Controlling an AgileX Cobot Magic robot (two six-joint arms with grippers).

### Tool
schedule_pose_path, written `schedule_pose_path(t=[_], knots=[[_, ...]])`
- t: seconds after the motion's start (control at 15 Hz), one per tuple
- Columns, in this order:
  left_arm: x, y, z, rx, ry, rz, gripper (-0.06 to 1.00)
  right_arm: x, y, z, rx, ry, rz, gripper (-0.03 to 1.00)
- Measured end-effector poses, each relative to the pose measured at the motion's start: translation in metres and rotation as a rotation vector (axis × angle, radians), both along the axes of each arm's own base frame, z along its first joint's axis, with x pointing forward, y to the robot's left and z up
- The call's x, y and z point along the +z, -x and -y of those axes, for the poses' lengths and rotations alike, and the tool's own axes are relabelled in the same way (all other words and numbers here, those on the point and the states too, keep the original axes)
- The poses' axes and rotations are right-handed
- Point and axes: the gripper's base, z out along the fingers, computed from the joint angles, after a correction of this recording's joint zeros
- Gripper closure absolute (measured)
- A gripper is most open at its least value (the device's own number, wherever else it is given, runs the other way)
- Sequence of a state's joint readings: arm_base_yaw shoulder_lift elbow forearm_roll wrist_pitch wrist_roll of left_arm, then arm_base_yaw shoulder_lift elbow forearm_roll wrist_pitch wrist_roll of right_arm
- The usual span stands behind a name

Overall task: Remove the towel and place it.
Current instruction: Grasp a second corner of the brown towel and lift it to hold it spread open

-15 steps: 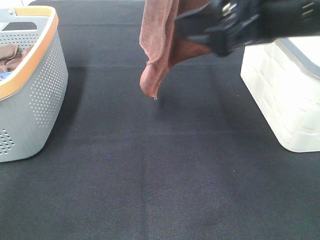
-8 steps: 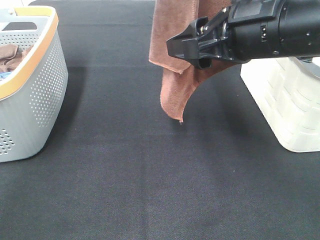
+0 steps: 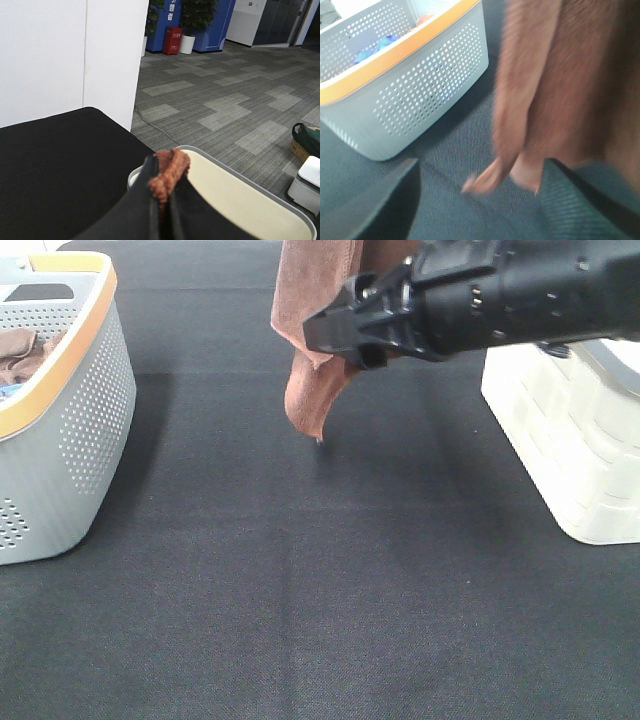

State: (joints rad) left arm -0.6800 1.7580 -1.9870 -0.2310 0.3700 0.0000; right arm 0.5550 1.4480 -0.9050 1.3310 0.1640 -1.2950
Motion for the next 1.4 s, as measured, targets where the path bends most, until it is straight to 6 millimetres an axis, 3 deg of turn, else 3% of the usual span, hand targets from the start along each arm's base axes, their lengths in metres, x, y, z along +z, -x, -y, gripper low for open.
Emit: schedule_pose_path(t=[0.2, 0.33, 0.4, 0.47, 0.53, 0.8, 1.07, 1.2, 1.4], knots=[[0.000, 0.000, 0.000, -0.001, 0.001, -0.002, 0.94, 0.001, -0.007, -0.004, -0.004, -0.008, -0.001, 0.39], [0.000, 0.000, 0.000, -0.001, 0.001, -0.003, 0.94, -0.001, -0.010, -0.006, -0.005, -0.005, -0.007, 0.47], [0.000, 0.000, 0.000, 0.000, -0.004, -0.002, 0.94, -0.002, -0.010, -0.006, -0.005, -0.003, -0.010, 0.59], [-0.001, 0.000, -0.001, 0.006, -0.023, 0.010, 0.94, -0.002, -0.010, -0.007, 0.000, -0.004, -0.012, 0.85], [-0.001, -0.001, -0.001, 0.015, -0.048, 0.026, 0.94, -0.003, -0.009, -0.007, 0.010, -0.008, -0.019, 0.96], [-0.013, -0.010, -0.008, 0.080, -0.250, 0.066, 0.94, -0.005, 0.001, -0.013, 0.080, -0.052, -0.140, 0.97], [-0.054, -0.028, -0.024, 0.202, -0.511, -0.161, 0.94, -0.006, 0.020, 0.004, 0.075, 0.138, -0.307, 0.97], [-0.062, -0.028, -0.029, 0.224, -0.577, -0.224, 0.94, 0.006, 0.017, 0.017, -0.008, 0.301, -0.343, 0.97], [-0.074, -0.030, -0.034, 0.268, -0.664, -0.287, 0.94, 0.043, -0.001, 0.035, -0.182, 0.495, -0.236, 0.97]])
